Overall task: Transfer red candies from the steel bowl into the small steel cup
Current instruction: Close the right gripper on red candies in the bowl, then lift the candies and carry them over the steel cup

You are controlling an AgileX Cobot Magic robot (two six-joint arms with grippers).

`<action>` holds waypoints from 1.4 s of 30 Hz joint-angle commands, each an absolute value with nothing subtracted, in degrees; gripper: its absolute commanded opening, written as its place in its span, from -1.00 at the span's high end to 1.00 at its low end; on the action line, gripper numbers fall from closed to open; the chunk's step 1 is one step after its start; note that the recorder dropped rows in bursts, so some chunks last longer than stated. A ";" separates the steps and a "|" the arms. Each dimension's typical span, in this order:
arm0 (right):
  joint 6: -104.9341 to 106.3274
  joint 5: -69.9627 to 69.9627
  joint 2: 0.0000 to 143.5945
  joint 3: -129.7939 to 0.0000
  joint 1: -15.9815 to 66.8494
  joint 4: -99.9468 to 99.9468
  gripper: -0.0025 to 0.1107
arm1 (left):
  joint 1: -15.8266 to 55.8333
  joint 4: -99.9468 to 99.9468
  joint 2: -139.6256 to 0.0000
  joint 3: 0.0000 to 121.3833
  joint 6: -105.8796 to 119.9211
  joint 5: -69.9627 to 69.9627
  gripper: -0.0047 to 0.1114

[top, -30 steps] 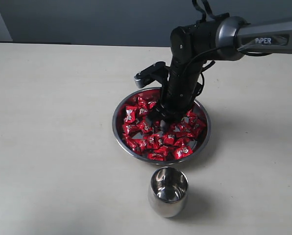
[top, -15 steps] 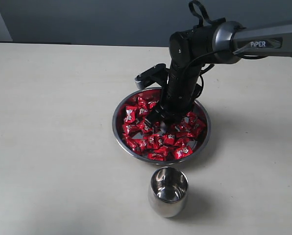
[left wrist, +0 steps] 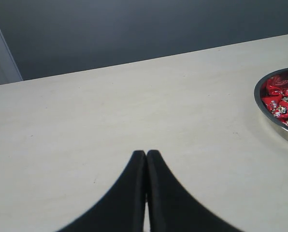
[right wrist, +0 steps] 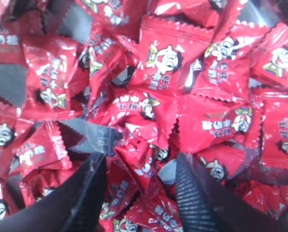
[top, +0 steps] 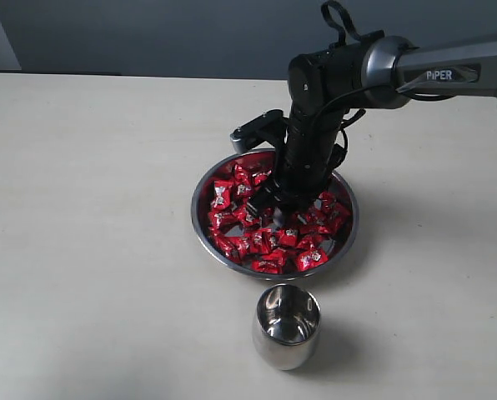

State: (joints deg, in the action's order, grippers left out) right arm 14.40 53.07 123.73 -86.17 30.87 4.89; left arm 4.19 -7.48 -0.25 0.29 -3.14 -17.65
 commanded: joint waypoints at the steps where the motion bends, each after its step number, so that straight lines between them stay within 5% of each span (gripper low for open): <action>1: 13.93 53.32 123.70 -86.59 30.75 4.36 0.25 | 4.06 -7.61 0.00 0.00 -3.46 -17.27 0.91; 5: 13.93 53.76 123.70 -86.59 30.75 4.53 0.51 | 4.06 -7.61 0.00 0.00 -3.46 -17.27 0.91; 12: 13.82 54.58 123.70 -86.59 30.75 4.61 0.51 | 4.06 -7.61 0.00 0.00 -3.46 -17.27 0.91; 18: 13.82 54.61 123.59 -86.59 30.75 4.61 0.87 | 4.06 -7.61 0.00 0.00 -3.46 -17.27 0.91; 42: 13.26 62.60 108.02 -86.22 30.75 9.75 0.88 | 4.06 -7.61 0.00 0.00 -3.46 -17.27 0.91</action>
State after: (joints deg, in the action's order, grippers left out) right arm 13.28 60.37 111.09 -86.17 30.87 7.43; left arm 4.19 -7.48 -0.25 0.29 -3.14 -17.65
